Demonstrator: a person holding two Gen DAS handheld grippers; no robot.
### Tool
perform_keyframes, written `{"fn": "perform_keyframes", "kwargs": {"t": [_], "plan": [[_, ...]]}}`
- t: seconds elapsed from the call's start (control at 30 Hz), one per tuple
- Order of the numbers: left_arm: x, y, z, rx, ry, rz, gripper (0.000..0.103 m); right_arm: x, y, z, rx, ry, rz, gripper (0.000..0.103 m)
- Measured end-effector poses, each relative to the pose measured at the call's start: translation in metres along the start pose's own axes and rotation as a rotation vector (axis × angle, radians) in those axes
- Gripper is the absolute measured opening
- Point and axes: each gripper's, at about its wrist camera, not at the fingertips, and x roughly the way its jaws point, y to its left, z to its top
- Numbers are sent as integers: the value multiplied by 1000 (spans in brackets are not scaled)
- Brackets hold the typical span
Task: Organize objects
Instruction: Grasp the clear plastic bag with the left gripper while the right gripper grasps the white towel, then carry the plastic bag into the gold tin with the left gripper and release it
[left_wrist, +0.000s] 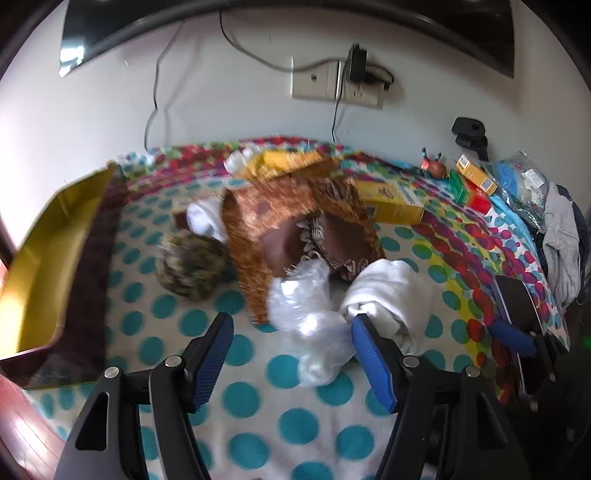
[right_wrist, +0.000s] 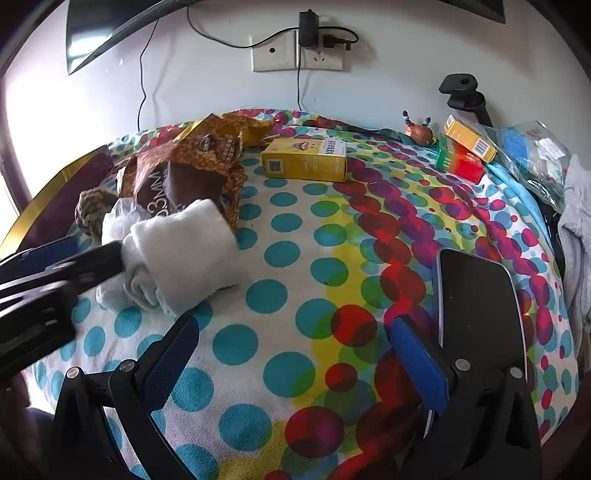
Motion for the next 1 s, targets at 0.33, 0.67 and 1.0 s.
{"fn": "perform_keyframes", "kwargs": {"t": [0.33,0.67,1.0], "plan": [[25,6,0,-82,68,-15,30,1,2,-1,-4,1,-8,103],[-14,25,8,-96,-25,66,30,0,3,-1,-6,-1,3,103],[-64,129,33,-252,-111,280,30,0,11,-4,-36,-4,1,103]]}}
